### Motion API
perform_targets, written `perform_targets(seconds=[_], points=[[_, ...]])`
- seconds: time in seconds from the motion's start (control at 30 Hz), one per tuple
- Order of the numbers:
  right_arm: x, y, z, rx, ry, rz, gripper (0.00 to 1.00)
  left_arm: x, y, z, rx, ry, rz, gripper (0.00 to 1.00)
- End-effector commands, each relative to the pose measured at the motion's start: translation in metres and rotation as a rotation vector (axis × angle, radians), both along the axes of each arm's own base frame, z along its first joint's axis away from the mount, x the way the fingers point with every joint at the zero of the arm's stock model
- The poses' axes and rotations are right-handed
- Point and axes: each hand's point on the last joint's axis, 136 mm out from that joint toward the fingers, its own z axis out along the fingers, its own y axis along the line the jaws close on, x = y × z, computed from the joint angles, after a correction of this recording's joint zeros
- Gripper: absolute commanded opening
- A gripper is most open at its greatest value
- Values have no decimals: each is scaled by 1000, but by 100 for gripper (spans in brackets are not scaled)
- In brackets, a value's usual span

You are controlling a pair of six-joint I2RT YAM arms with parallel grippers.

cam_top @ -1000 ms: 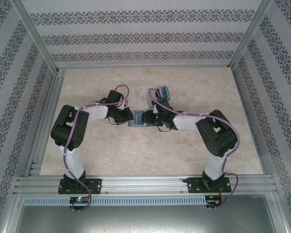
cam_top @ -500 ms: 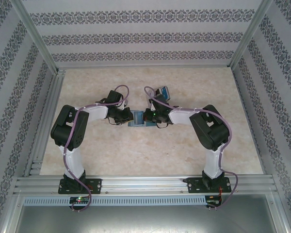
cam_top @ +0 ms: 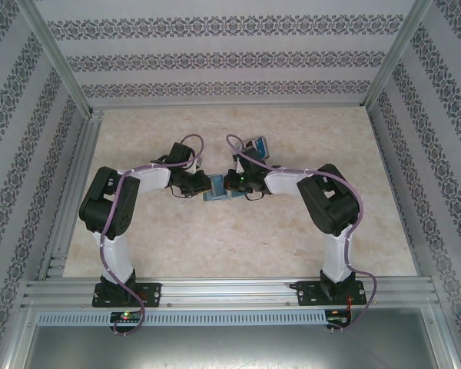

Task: Put the credit cards into the card holder
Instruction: Insert the credit card into the card slot.

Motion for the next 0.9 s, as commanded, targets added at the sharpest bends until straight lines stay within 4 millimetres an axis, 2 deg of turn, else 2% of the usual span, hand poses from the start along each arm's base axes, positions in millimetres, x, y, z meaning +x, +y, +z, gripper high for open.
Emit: perform_targets(seconds=[0.0,0.1,0.37,0.67,0.87], points=[[-8,-5,2,2,2,21,4,-6,17,8,53,8,20,27],[-11,-9,1,2,5,17,5,-1,26,11,96,-6,27,34],[-17,-12,0,3,11,16,6,0,39,-11,180,42,32,46],[-17,-11,1,3,10,22,6,13,56,5,154,-8,104,50],[-14,-7,3,12,8,29,6,25,55,0,64,5,142,51]])
